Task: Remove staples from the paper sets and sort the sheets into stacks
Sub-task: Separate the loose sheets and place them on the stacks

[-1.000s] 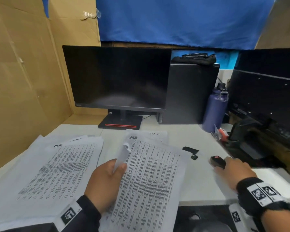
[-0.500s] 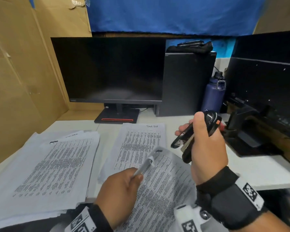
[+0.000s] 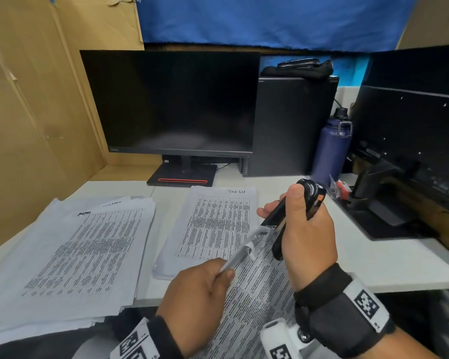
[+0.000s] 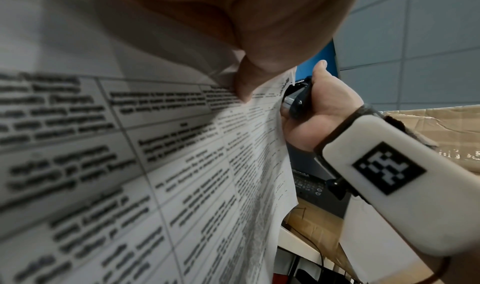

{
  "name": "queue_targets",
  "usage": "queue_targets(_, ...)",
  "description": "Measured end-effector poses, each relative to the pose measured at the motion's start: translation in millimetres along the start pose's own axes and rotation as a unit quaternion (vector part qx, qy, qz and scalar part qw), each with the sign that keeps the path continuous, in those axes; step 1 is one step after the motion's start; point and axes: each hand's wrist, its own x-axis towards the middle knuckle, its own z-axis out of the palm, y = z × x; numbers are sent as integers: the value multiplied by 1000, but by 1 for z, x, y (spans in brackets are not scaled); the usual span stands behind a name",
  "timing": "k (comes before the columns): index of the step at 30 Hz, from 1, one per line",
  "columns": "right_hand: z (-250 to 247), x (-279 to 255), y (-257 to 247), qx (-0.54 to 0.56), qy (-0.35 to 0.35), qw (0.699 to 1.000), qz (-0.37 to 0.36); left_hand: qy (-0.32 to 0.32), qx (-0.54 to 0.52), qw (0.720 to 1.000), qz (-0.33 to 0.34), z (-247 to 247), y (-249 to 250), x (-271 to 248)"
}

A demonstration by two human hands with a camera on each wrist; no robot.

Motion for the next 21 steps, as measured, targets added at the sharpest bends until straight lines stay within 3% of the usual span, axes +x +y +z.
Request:
queue_targets(14, -6, -3, 9, -58, -9, 995, -84, 27, 13, 998, 52, 8, 3, -8)
queue_targets(17, -7, 3, 9, -12, 10, 998, -59, 31, 30, 997, 62, 11, 4, -8)
queue_targets(21, -5, 9, 5, 66, 9, 997, -35, 30, 14, 999, 24, 11, 5, -5)
